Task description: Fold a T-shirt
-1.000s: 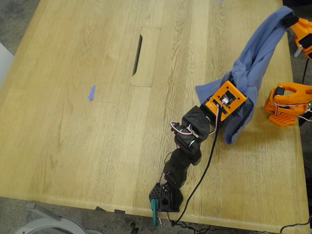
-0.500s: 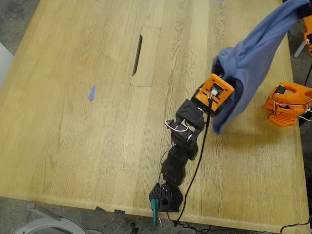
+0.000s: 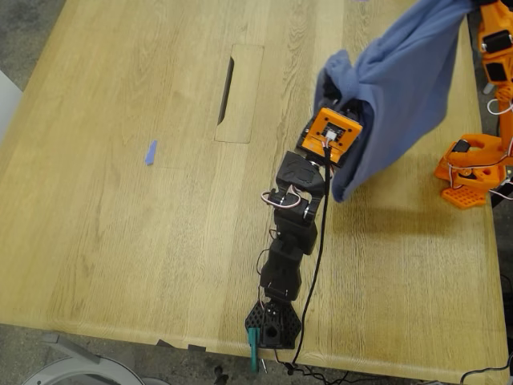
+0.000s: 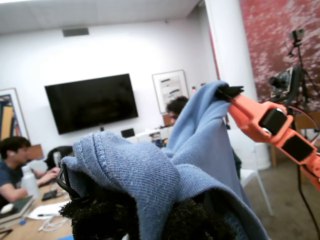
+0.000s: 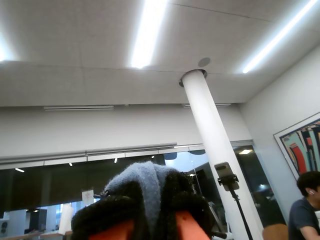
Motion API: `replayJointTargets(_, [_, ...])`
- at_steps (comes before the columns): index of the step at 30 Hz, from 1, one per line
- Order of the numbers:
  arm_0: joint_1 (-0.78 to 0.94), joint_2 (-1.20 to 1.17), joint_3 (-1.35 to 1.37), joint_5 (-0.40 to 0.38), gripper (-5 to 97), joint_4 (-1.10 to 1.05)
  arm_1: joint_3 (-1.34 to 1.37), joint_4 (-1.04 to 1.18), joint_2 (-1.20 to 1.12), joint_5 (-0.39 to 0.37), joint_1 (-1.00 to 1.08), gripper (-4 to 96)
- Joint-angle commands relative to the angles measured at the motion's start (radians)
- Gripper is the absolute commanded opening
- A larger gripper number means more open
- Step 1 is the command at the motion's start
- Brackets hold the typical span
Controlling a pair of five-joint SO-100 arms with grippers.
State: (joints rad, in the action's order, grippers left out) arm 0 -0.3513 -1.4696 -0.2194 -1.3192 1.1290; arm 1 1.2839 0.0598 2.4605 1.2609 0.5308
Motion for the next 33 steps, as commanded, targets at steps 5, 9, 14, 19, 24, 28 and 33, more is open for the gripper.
replayJointTargets(5, [0.176,-0.298,-0.034,-0.005,0,-0.129,-0.104,-0.049,-0.052,0.061,-0.087,0.0])
replayJointTargets(9, [0.252,-0.302,-0.035,-0.005,0,-0.189,-0.132,-0.074,-0.106,0.092,-0.158,0.0])
replayJointTargets(14, [0.313,-0.333,-0.031,-0.014,0,-0.218,-0.25,-0.078,-0.212,0.114,-0.224,0.0])
replayJointTargets(19, [0.319,-0.446,0.143,-0.075,0,-0.285,-0.328,-0.046,-0.27,0.123,-0.296,0.0])
replayJointTargets(24, [0.301,-0.491,0.25,-0.087,0,-0.324,-0.555,0.08,-0.394,0.129,-0.371,0.0])
replayJointTargets(28, [0.262,-0.489,0.287,-0.083,0,-0.336,-0.604,0.158,-0.396,0.13,-0.402,0.0])
replayJointTargets(33, [0.172,-0.489,0.344,-0.072,0,-0.336,-0.604,0.199,-0.377,0.132,-0.448,0.0])
